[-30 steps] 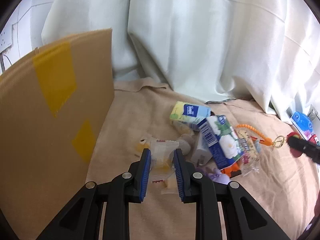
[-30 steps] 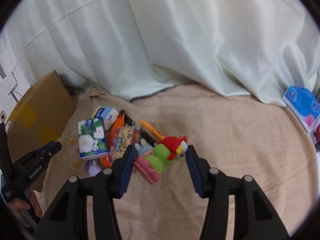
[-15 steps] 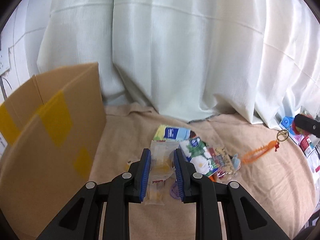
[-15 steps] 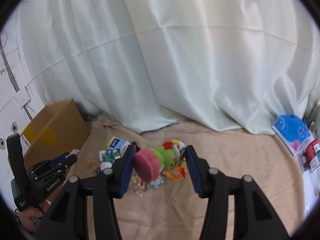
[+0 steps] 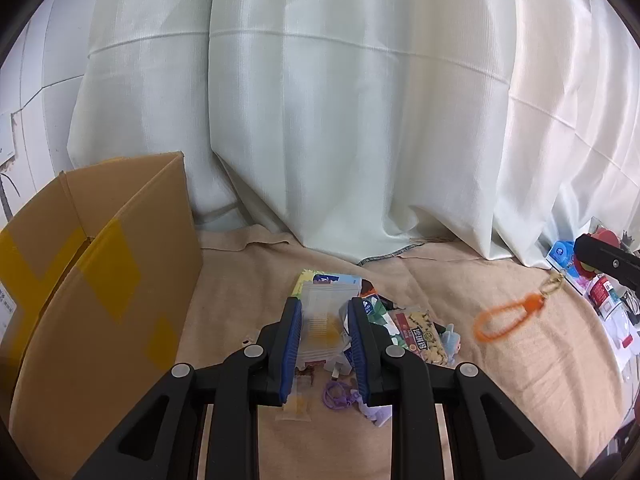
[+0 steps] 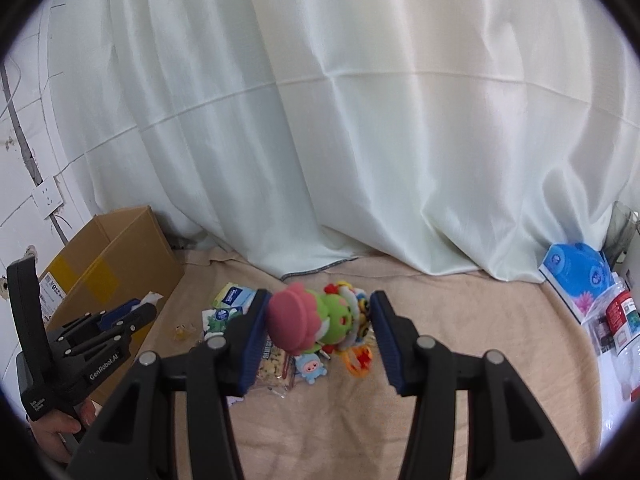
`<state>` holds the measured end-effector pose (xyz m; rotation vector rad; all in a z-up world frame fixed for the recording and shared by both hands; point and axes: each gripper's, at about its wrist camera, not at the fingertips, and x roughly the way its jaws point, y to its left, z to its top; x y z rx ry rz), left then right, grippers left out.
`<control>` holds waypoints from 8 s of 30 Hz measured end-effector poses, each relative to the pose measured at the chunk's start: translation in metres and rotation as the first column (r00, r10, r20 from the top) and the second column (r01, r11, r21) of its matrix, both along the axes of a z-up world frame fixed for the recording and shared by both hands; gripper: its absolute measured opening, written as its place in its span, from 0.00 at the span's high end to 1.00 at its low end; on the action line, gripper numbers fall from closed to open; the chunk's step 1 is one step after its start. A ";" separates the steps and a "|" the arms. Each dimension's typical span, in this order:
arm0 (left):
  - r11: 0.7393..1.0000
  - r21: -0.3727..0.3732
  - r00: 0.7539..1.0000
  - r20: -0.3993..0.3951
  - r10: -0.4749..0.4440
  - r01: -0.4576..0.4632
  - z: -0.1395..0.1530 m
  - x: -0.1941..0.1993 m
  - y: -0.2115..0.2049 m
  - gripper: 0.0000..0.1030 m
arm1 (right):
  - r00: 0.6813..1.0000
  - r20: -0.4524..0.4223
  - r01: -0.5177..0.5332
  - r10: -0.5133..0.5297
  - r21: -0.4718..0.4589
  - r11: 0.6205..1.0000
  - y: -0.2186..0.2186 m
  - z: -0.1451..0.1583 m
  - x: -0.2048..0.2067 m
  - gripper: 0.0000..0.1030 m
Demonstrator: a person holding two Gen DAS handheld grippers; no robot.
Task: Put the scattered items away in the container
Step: 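Carry the packet and toy with keychain into the box and release both, then move both grippers back to the pile toward the white tissue pack, then grasp the white floral tissue pack with the left gripper while the right gripper grasps the blue bunny plush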
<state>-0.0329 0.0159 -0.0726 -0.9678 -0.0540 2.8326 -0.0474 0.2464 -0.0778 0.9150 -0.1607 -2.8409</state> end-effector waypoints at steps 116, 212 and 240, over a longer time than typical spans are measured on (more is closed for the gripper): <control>0.968 0.081 0.965 -0.102 0.243 -0.236 0.095 0.014 -0.205 0.12 | 0.961 -0.237 -0.149 0.142 -0.010 0.989 -0.192 0.091 -0.037 0.00; 0.998 -0.052 0.994 0.106 -0.039 0.045 -0.077 -0.061 0.046 0.56 | 0.959 0.249 -0.149 0.138 0.027 0.989 -0.001 -0.138 -0.056 0.00; 0.999 -0.033 0.996 0.083 -0.031 0.034 -0.059 -0.033 -0.004 0.56 | 0.917 0.286 -0.326 0.278 0.136 0.935 -0.033 -0.153 -0.077 0.41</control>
